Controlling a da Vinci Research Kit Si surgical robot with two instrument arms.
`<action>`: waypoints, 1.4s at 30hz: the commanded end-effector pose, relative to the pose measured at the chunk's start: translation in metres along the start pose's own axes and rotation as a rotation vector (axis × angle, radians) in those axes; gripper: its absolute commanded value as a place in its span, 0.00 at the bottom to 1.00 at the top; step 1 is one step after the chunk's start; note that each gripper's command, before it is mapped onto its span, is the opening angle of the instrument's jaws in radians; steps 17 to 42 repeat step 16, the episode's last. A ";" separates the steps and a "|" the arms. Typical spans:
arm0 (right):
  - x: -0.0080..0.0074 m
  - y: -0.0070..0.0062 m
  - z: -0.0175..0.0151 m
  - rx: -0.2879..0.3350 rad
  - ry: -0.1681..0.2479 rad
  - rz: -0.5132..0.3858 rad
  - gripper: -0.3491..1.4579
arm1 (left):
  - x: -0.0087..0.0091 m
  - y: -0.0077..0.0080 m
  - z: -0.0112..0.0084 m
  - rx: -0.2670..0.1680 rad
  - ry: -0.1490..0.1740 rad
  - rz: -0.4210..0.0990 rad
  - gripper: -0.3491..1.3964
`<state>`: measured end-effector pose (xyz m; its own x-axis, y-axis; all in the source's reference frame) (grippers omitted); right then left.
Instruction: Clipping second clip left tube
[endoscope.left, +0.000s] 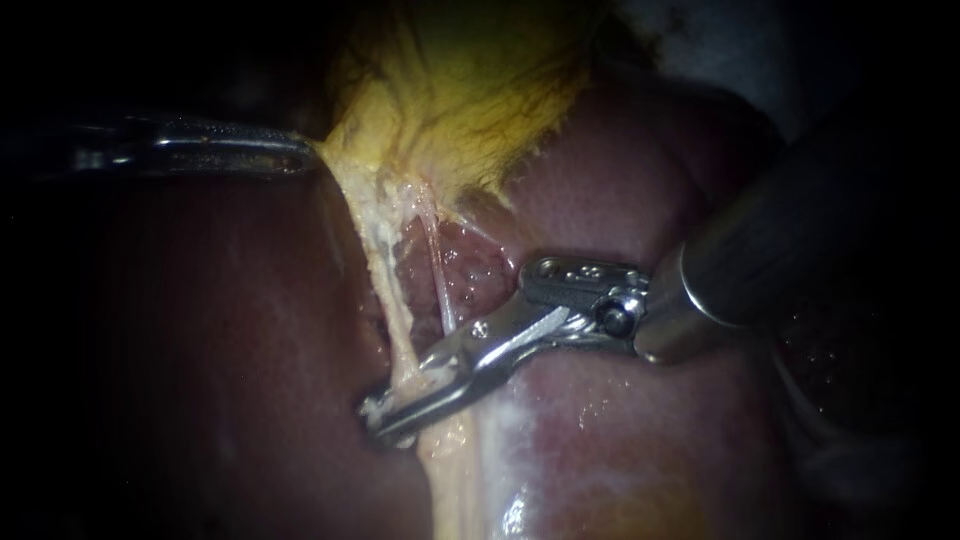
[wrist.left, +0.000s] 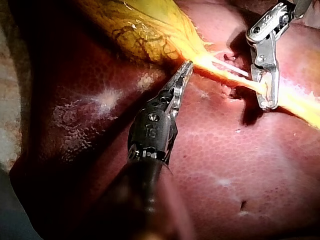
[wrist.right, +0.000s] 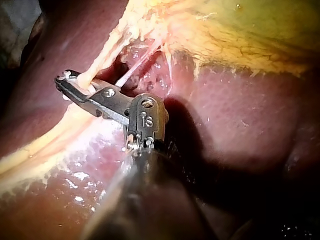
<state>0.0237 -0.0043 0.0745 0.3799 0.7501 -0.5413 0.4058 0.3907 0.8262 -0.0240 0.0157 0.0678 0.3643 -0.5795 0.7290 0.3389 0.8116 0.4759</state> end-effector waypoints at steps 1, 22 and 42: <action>-0.0001 0.0001 0.0000 -0.001 0.000 0.000 0.00 | 0.0000 0.0000 0.0000 0.000 0.000 0.000 0.00; -0.0002 0.0009 -0.0001 -0.030 0.021 0.000 0.00 | 0.0000 0.0000 0.0000 0.000 0.000 0.000 0.00; -0.0002 0.0009 -0.0001 -0.030 0.021 0.000 0.00 | 0.0000 0.0000 0.0000 0.000 0.000 0.000 0.00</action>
